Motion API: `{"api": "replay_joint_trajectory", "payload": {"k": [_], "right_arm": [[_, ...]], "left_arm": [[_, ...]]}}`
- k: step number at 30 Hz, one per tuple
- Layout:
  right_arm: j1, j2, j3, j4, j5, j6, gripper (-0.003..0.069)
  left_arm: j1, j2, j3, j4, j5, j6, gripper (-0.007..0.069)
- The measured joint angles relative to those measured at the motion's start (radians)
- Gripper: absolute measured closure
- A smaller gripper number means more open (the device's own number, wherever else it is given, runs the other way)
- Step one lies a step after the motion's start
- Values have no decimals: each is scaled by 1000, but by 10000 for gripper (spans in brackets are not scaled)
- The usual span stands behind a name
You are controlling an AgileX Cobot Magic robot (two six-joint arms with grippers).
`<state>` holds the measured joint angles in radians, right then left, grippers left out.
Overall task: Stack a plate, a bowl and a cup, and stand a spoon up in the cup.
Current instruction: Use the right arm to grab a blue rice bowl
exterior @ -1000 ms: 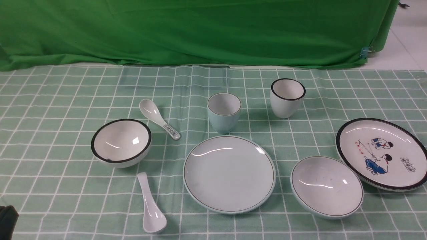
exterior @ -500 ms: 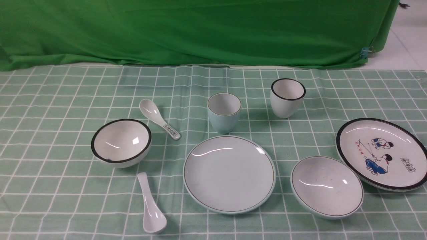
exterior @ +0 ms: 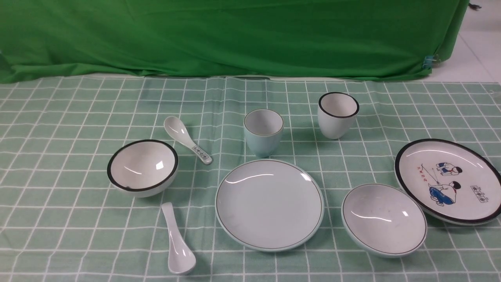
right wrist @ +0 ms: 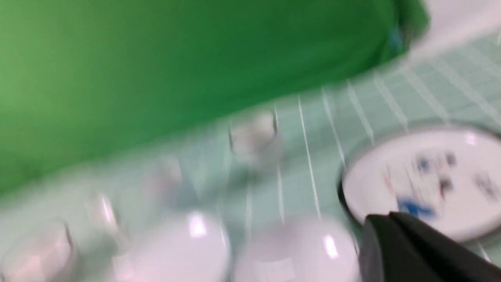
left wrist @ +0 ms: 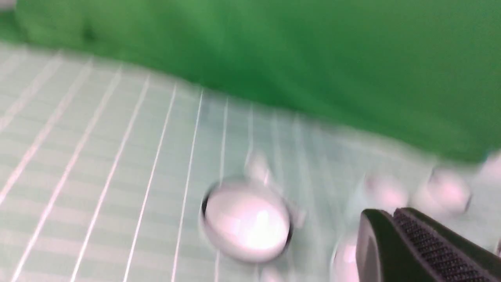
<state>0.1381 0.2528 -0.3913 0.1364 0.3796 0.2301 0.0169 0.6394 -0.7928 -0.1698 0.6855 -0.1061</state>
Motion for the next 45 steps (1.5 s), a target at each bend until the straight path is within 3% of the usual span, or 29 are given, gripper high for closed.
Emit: {"api": "replay_joint_trajectory", "payload": {"k": [5,9,12,17,20,27,35,38,40,42,45], "right_arm": [[98,341,-228,-4,309,-180,631],[168,579,-331,-7,351,-313,573],[216,733,-375,-15,345,-378,474],[280,980,-443,-49,285,-404,251],[298,1091,-479,-54,259,-407,167],[344,1275,-523,-57,200,-409,123],[362,1438,-549,-65,161,-409,139],[362,1457,-551,-66,144,-409,286],[364,1451,-555,-73,135,-418,480],[364,1431,-564,-83,120,-420,540],[363,1393,-571,-92,133,-420,577]], "left_arm": [[0,317,-17,-155,206,232,608],[-32,410,-1,-204,203,315,620],[-101,446,2,-188,186,310,623],[-249,486,2,-100,169,227,624],[-319,503,2,-28,169,160,624],[-355,508,2,37,158,99,624],[-355,508,2,44,156,96,624],[-355,508,2,44,156,96,624],[-355,508,2,44,156,96,624],[-355,508,2,44,156,96,624],[-355,508,2,45,156,96,624]]}}
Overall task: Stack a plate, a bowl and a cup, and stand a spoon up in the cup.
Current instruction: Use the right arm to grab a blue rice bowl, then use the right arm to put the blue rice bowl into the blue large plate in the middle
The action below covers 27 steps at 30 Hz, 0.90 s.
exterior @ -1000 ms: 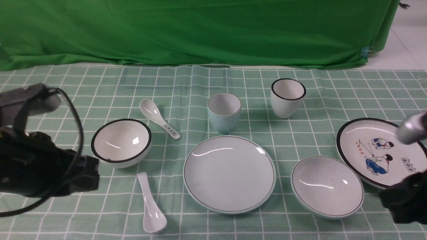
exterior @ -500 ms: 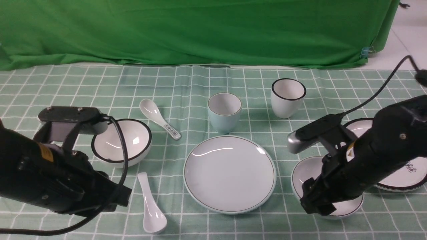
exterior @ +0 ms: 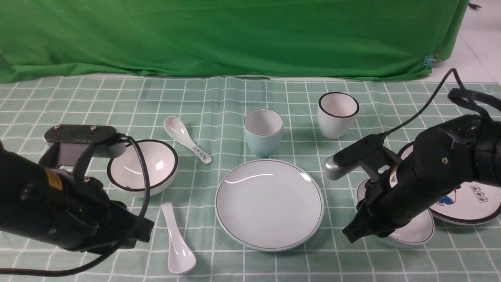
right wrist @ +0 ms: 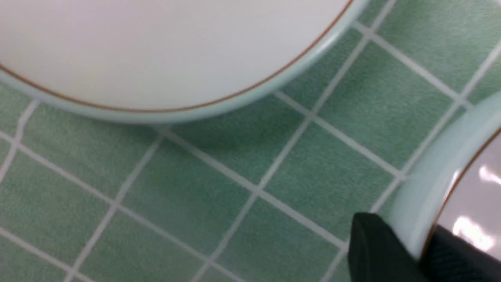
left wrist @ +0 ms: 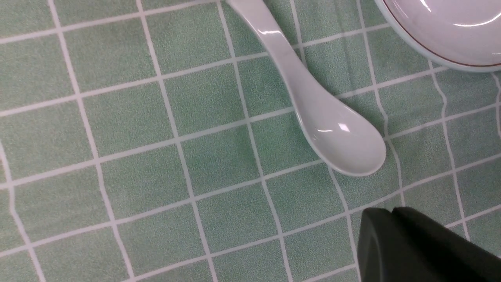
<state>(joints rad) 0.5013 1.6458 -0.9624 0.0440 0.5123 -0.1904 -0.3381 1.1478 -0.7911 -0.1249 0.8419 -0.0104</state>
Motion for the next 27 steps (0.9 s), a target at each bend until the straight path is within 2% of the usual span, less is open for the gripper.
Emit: {"api": "replay_joint_trajectory", "payload": {"k": [6,16,23,27], "right_arm": [[31,-33,-103,42,9,-5,578],[211,183,-421,51,56,-17,578],[261,291,-461,52,63,-17,577],[266,309,-468,52,58,-17,535]], "left_arm": [[0,0,0,0,0,0,624],[0,0,0,27,-1,-21,624],[0,0,0,64,15,-23,622],[0,0,0,71,16,-23,617]]}}
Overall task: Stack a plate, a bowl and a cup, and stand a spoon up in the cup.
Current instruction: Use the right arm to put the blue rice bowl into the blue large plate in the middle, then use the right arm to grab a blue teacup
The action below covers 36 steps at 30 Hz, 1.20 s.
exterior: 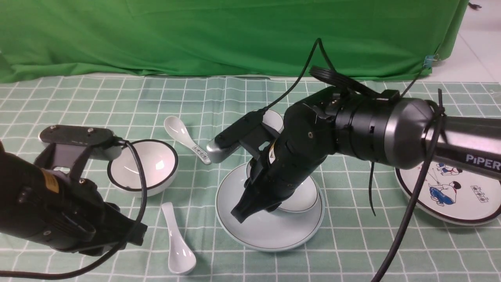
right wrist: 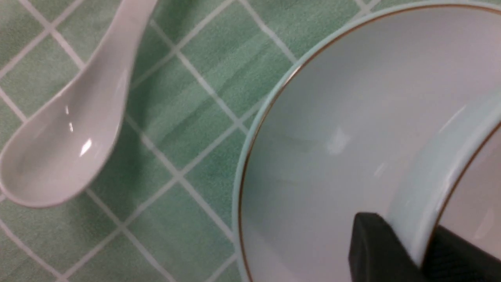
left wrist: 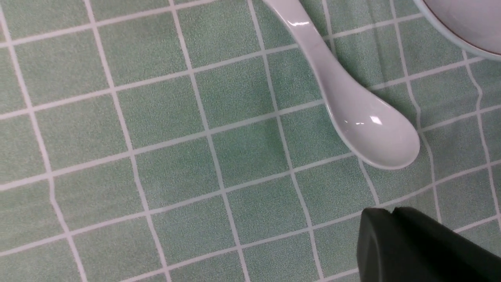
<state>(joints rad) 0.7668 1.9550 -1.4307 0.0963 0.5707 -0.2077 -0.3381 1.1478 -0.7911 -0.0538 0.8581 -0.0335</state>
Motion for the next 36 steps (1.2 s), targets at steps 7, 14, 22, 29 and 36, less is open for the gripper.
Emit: {"api": "replay_joint_trajectory", "payload": {"k": [7,14,22,29,36], "right_arm": [[2,13,-8,59,14,0,279],[2,-36,-136,61,63,1,118],[-100,78,-374,-24,-18,3,117],[-154,224,-419,-30,-34,-8,117],[-154,265,-428,-35,-79,-19,166]], "left_arm": [[0,0,0,4,0,0,616],[0,0,0,11,0,0,616],[0,0,0,11,1,0,616],[0,0,0,40,2,0,616],[0,0,0,54,3,-4,616]]}}
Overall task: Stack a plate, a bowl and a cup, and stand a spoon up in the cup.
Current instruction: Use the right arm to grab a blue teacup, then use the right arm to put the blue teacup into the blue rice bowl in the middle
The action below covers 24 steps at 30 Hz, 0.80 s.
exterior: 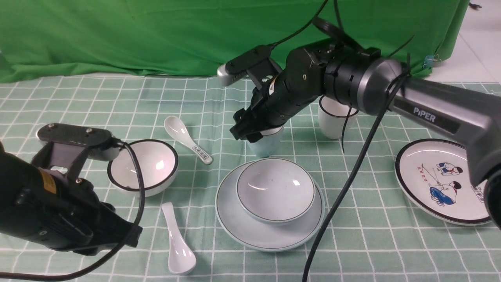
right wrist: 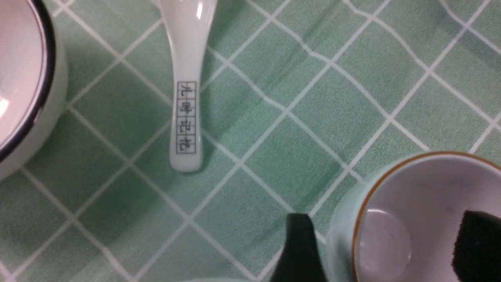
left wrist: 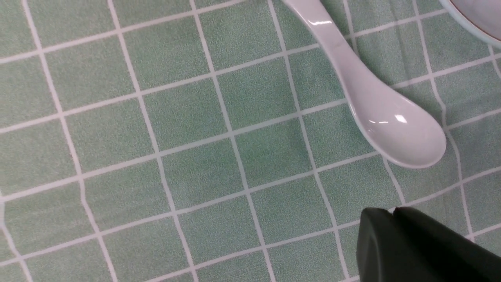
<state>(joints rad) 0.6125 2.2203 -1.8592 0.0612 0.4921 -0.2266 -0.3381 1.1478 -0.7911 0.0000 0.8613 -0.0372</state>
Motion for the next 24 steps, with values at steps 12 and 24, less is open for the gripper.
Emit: {"api": "replay_joint_trajectory", "payload": {"k": [12,24], "right_arm": [[0,-50,0,-25,57,-3,562],[56,-334,56,-26,403,8,562]], "left_arm": [[0,0,0,6,7,-4,616],[0,0,0,0,-28,-23,616]]}}
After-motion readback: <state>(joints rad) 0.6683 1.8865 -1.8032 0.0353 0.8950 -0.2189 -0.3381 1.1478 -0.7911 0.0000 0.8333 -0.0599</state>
